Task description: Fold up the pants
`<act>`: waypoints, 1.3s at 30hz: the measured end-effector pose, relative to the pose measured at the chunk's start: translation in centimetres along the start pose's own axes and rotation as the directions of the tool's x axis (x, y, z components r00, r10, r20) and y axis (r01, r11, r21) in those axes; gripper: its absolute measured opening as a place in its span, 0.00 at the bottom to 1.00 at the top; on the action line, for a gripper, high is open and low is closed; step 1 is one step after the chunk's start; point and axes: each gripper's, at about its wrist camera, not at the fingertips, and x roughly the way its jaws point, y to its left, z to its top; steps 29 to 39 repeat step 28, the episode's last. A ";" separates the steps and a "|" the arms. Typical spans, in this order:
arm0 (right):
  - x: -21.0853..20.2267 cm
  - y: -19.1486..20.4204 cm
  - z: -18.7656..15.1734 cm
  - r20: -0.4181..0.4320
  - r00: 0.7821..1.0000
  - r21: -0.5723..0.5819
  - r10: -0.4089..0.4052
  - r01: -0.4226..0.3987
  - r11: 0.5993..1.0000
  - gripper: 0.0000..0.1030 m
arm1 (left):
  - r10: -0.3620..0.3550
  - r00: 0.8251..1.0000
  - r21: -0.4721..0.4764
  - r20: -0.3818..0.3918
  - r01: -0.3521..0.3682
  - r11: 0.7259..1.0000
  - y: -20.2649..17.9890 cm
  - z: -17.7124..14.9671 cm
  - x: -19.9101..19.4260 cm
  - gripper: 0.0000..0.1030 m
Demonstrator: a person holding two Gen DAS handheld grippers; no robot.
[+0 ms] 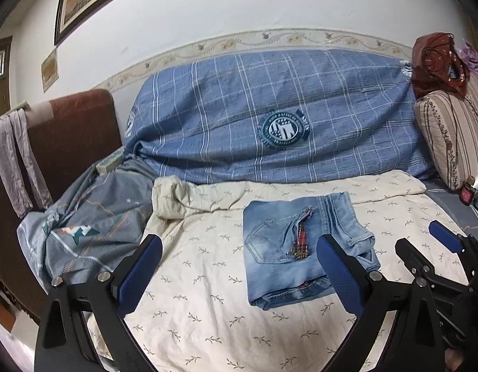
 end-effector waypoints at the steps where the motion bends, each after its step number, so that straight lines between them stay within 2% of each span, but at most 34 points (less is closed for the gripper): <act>1: 0.0 -0.2 0.0 -0.002 1.000 0.009 0.001 -0.001 1.000 0.73 | -0.002 1.000 0.003 0.006 0.002 1.000 0.0 0.0 -0.2 0.97; 7: 0.3 -0.3 -0.1 -0.009 1.000 0.018 0.000 0.000 1.000 0.73 | -0.035 0.999 0.003 0.034 0.035 0.999 0.1 0.3 -1.1 0.97; 14: 0.7 0.4 -0.1 -0.016 1.000 0.004 0.008 -0.008 1.000 0.73 | -0.041 0.998 -0.024 0.043 0.042 0.999 0.9 0.4 -1.1 0.97; 19: 1.1 1.1 0.0 -0.025 1.000 -0.009 0.016 -0.016 1.000 0.73 | -0.046 0.998 -0.024 0.044 0.047 0.999 1.1 0.3 -0.8 0.97; 28: 1.7 1.8 -0.2 -0.045 0.999 -0.021 0.020 -0.021 1.000 0.73 | -0.110 0.994 -0.052 0.018 0.111 0.992 1.8 0.3 0.3 0.97; 39: 1.7 1.8 -0.2 -0.045 0.999 -0.021 0.020 -0.021 1.000 0.73 | -0.110 0.994 -0.052 0.018 0.111 0.992 1.8 0.3 0.3 0.97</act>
